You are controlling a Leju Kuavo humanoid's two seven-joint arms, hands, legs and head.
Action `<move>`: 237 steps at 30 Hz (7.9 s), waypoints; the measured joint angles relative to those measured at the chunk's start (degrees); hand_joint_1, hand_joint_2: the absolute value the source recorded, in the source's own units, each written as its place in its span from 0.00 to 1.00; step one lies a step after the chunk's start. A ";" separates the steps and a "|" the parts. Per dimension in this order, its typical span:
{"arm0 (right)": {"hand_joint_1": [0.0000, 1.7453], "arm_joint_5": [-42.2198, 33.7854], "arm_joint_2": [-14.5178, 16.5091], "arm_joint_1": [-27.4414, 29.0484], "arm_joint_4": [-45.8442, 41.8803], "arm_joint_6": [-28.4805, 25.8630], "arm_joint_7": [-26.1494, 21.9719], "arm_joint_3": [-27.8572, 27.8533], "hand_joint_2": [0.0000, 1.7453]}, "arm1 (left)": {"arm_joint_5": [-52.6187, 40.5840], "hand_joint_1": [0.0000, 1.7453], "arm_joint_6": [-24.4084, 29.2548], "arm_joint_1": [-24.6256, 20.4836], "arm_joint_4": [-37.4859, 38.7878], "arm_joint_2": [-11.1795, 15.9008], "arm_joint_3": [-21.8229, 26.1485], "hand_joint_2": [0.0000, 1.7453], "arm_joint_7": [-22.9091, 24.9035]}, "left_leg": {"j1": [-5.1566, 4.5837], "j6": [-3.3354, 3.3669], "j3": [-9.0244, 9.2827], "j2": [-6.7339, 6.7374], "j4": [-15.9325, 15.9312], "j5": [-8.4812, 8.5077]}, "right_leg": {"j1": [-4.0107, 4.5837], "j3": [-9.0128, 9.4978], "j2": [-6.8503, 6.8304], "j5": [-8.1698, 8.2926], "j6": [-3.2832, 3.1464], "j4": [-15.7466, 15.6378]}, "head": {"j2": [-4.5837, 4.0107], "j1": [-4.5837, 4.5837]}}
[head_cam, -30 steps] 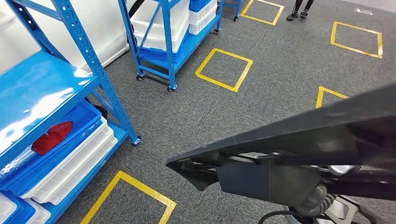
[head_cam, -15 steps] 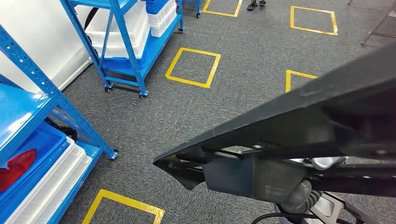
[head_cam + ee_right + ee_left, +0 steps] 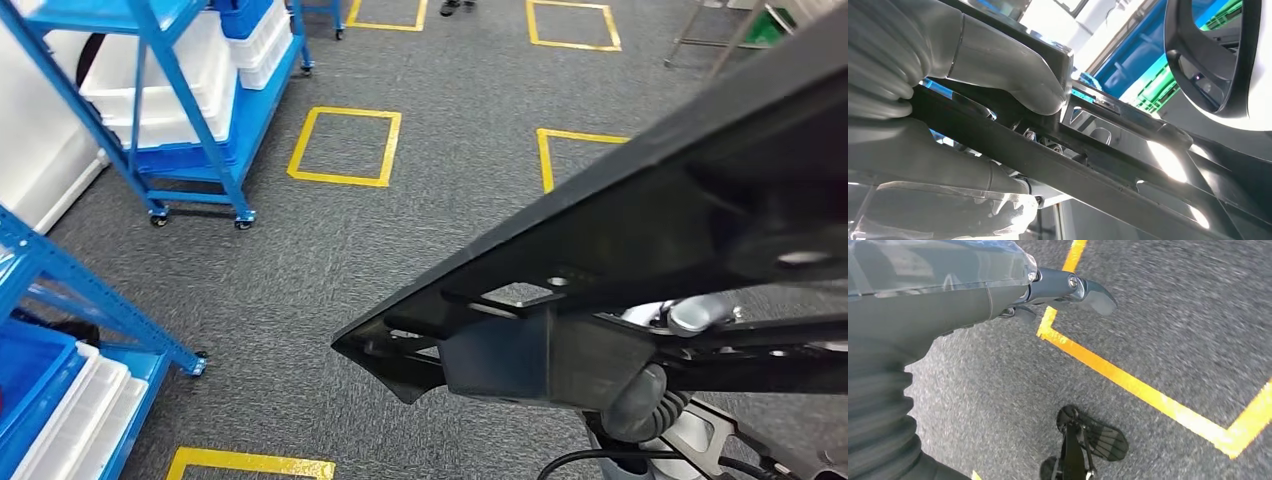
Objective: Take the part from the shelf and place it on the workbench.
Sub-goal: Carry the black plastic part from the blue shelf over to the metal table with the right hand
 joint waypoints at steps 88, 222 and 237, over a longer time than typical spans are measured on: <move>1.00 -1.26 0.15 -1.12 2.91 4.08 -0.07 -1.73 1.00 | 2.14 0.00 0.04 0.06 0.00 -0.98 1.53 1.00 0.28 | -0.23 0.80 -1.33 -2.31 -0.66 1.36 | 0.14 -1.49 1.45 -4.85 0.26 4.22 | 0.00 0.01; 1.00 2.78 -0.11 -2.46 11.73 -4.84 5.09 -1.88 1.00 | 4.75 0.00 -2.26 -0.60 0.00 -1.27 2.86 1.00 -1.75 | -0.13 -1.85 5.08 -3.62 4.15 -4.76 | -0.18 4.35 0.79 3.12 -1.79 -9.25 | 0.00 -0.05; 1.00 2.98 -0.15 -2.69 13.10 -5.00 5.57 -0.99 1.00 | 4.75 0.00 -2.17 -0.09 0.00 -1.19 2.88 1.00 -1.69 | -1.01 1.45 -1.73 -4.03 0.06 1.83 | 0.88 10.27 1.50 -2.86 -0.39 -6.30 | 0.00 -0.03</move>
